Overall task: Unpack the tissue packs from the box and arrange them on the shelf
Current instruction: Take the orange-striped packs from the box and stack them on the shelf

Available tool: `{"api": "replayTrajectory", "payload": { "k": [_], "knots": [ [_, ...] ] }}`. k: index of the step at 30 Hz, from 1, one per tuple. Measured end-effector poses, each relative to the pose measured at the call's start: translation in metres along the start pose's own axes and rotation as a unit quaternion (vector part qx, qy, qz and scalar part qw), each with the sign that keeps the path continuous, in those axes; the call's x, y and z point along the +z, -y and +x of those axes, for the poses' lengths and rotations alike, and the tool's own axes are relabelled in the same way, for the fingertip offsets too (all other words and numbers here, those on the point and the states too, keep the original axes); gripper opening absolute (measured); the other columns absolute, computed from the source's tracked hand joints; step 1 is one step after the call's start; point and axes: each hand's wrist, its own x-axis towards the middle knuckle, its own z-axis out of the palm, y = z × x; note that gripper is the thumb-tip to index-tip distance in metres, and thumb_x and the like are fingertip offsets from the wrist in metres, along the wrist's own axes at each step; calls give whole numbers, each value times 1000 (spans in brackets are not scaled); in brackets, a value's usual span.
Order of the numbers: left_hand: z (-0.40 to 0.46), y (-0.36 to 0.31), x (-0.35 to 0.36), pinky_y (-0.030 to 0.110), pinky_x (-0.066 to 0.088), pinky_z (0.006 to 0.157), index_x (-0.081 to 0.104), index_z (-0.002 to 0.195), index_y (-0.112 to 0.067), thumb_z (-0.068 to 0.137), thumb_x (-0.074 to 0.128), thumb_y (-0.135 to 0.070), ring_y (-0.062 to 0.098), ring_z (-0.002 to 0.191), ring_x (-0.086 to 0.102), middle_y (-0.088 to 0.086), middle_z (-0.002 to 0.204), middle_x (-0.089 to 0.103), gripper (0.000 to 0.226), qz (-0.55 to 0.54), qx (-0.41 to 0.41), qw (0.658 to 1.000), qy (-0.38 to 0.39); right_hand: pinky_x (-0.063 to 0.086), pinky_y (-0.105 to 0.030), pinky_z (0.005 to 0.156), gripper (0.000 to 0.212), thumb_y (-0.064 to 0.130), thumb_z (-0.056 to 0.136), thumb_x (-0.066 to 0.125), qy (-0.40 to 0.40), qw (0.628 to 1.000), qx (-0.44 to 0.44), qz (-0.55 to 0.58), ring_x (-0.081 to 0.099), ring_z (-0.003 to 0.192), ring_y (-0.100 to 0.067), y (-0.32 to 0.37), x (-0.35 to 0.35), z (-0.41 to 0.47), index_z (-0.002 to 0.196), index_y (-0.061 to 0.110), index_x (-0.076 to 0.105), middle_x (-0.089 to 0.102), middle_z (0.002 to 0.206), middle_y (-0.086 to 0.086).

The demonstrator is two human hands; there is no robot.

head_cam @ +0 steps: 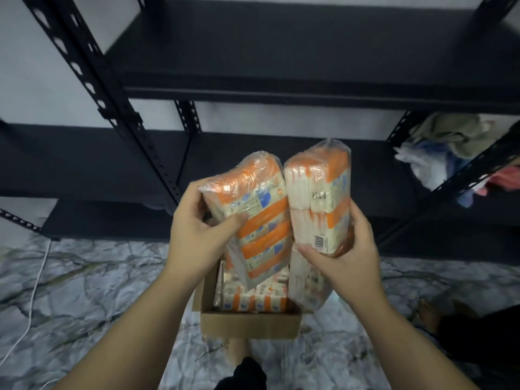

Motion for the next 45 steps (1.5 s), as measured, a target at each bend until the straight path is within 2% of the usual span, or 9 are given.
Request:
{"api": "replayTrajectory", "payload": {
  "k": [6, 11, 16, 21, 29, 32, 39, 42, 45],
  "knots": [
    [46, -78, 14, 51, 63, 85, 57, 122, -22, 91, 75, -4, 22, 110, 74, 2, 121, 73, 40, -31, 43, 999, 14, 53, -41, 104, 113, 53, 59, 97, -21, 999, -49, -5, 52, 131, 2, 70, -31, 46, 154, 50, 36, 50, 143, 20],
    [102, -136, 28, 40, 65, 78, 46, 122, -22, 91, 75, -7, 23, 108, 75, 4, 123, 71, 46, -81, 75, 994, 9, 53, -42, 103, 113, 56, 58, 98, -60, 994, -91, -23, 55, 130, -4, 126, -48, 97, 154, 49, 39, 54, 140, 16],
    [176, -178, 38, 44, 66, 76, 37, 123, -22, 89, 81, -19, 21, 101, 77, 7, 124, 66, 55, -60, 97, 993, 4, 52, -37, 96, 96, 54, 61, 96, -122, 985, -110, -59, 53, 116, 5, 180, -50, 145, 142, 55, 45, 51, 129, 16],
    [249, -187, 49, 36, 64, 67, 35, 122, -21, 93, 78, -17, 22, 83, 80, 12, 112, 71, 52, -68, 38, 996, 42, 50, -45, 99, 108, 65, 61, 88, -157, 976, -76, -128, 51, 122, -13, 205, -36, 199, 150, 59, 28, 46, 128, 11],
    [312, -152, 76, 51, 65, 79, 42, 124, -29, 99, 70, -27, 25, 82, 80, 12, 110, 74, 37, -34, -36, 997, 60, 41, -51, 107, 108, 83, 63, 75, -148, 955, 1, -257, 46, 120, -24, 203, -19, 264, 153, 53, 23, 40, 116, 4],
    [317, -145, 84, 46, 66, 77, 49, 129, -30, 102, 65, -34, 20, 83, 80, 6, 110, 76, 32, 8, -44, 997, 69, 38, -51, 105, 107, 86, 64, 70, -147, 946, 15, -289, 46, 121, -26, 197, -17, 280, 154, 49, 25, 38, 114, 3],
    [326, -147, 85, 37, 66, 74, 50, 138, -28, 89, 81, -34, 17, 87, 80, -1, 111, 77, 58, 164, -46, 965, 201, 38, -53, 106, 105, 96, 70, 51, -120, 922, 43, -366, 46, 127, -29, 188, -28, 302, 156, 40, 26, 47, 134, -7],
    [333, -154, 85, 29, 62, 76, 42, 155, -28, 89, 78, -47, 15, 102, 75, 0, 138, 65, 79, 340, 36, 927, 155, 37, -56, 107, 108, 99, 70, 42, -103, 913, 66, -389, 43, 131, -33, 187, -31, 315, 157, 36, 26, 45, 140, -11],
    [319, -167, 99, 32, 60, 86, 55, 148, -33, 94, 69, -52, 13, 106, 69, -1, 143, 60, 59, 452, 121, 874, 130, 34, -58, 108, 101, 96, 75, 36, -74, 906, 77, -409, 39, 134, -36, 188, -35, 328, 157, 37, 28, 44, 145, -12]
  ]
}}
